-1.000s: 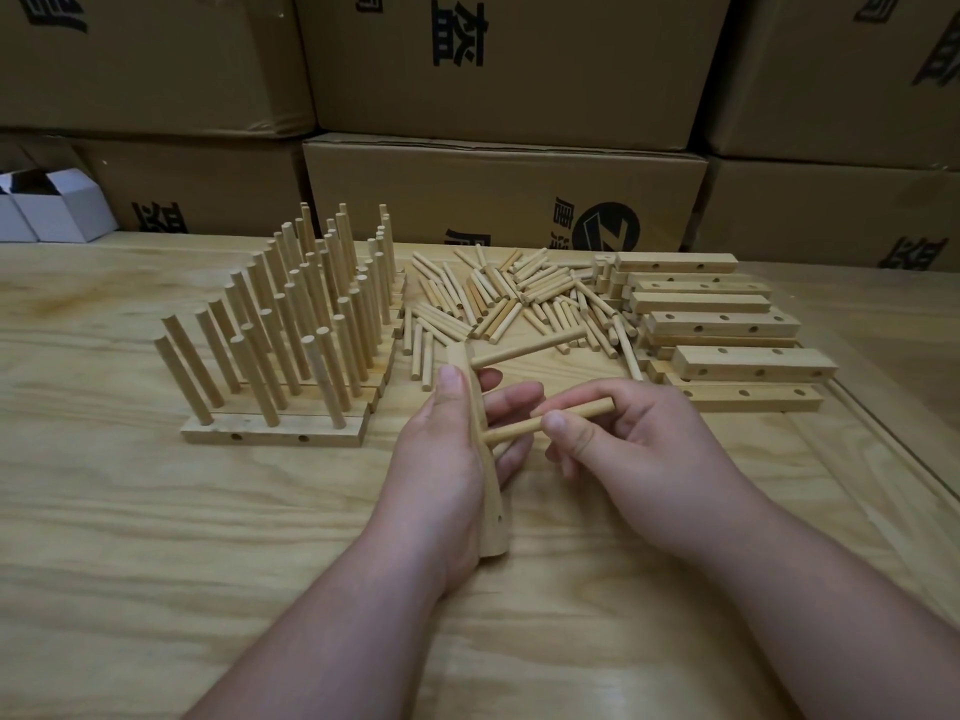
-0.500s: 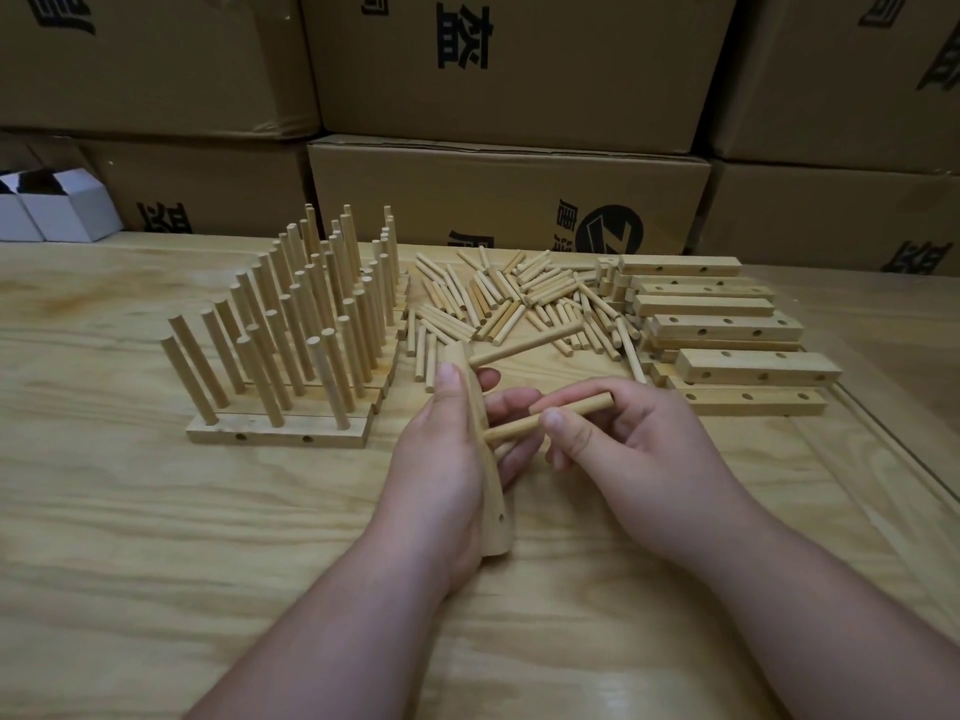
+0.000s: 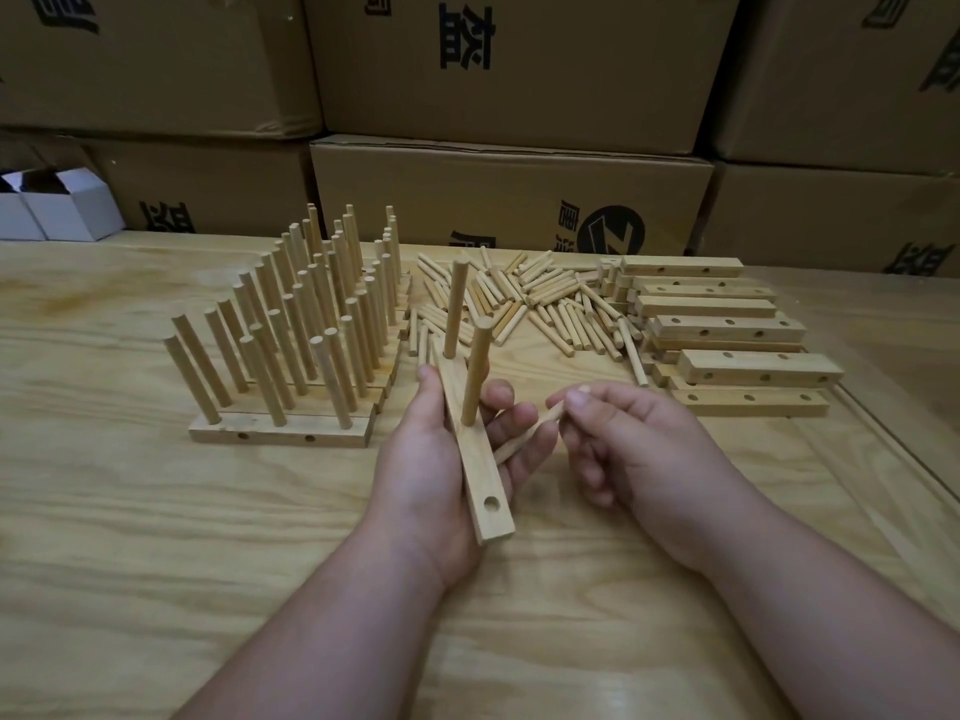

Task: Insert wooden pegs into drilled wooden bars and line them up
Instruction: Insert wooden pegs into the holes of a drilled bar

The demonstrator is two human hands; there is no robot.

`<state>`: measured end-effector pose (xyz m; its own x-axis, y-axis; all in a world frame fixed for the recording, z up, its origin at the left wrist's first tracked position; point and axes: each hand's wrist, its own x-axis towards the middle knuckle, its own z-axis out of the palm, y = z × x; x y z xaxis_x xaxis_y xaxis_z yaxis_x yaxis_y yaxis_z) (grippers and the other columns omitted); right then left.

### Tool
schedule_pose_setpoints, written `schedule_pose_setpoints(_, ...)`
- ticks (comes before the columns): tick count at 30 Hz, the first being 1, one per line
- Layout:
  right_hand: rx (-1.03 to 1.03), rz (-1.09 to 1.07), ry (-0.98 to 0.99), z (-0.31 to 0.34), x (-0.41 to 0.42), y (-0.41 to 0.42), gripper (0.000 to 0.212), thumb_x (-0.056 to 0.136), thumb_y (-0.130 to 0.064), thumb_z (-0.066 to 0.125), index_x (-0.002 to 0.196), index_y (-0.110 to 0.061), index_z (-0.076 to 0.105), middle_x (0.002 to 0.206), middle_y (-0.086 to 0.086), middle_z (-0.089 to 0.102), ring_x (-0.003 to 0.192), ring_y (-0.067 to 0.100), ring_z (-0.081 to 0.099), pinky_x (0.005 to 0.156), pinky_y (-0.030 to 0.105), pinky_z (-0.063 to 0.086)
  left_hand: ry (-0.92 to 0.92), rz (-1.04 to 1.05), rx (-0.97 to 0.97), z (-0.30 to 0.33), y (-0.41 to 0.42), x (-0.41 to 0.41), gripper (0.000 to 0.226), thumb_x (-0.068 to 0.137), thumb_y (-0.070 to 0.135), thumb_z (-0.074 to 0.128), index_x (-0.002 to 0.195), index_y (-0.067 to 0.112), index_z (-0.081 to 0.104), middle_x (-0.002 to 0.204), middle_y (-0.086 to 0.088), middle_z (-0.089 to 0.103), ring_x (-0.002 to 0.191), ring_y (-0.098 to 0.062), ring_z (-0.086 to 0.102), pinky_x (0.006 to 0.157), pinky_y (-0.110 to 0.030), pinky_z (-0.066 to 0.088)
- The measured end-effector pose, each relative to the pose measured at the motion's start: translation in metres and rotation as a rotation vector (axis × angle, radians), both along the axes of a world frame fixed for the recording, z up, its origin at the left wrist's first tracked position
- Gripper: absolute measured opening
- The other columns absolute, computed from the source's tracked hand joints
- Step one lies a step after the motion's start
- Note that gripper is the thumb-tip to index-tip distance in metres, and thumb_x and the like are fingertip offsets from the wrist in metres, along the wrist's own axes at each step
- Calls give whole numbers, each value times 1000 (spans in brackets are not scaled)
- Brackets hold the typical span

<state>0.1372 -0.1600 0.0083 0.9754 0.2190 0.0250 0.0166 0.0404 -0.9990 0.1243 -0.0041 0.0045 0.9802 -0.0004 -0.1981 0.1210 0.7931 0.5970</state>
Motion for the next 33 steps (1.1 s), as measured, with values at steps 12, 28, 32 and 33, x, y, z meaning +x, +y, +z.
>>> schedule_pose_setpoints(12, 85, -144, -306, 5, -11, 6, 20, 91, -24, 52, 80, -16, 66, 63, 10, 66, 50, 19, 53, 45, 24, 43, 114, 134, 69, -1, 1, 6, 47, 104, 56, 40, 113, 17, 65, 70, -5, 75, 72, -23, 77, 61, -46, 61)
schedule_pose_setpoints(28, -203, -16, -577, 4, -25, 11, 8, 89, -13, 63, 84, -14, 70, 69, 5, 69, 57, 23, 62, 53, 45, 51, 157, 210, 16, 2, -1, 5, 46, 106, 53, 39, 114, 15, 64, 102, -13, 70, 69, -22, 76, 69, -52, 63)
schedule_pose_setpoints(32, -234, -6, -587, 3, -23, 10, 8, 88, -15, 65, 84, -18, 71, 71, 1, 71, 58, 26, 62, 54, 47, 52, 158, 211, 1, 2, 0, 5, 46, 105, 53, 39, 113, 15, 64, 101, -12, 69, 69, -22, 76, 66, -49, 64)
schedule_pose_setpoints(33, -236, -7, -555, 1, -22, 10, 9, 88, -17, 65, 83, -20, 71, 71, 2, 71, 60, 27, 63, 55, 47, 53, 155, 211, -4, 2, 0, 5, 46, 105, 53, 39, 113, 15, 64, 100, -13, 70, 70, -22, 76, 69, -52, 64)
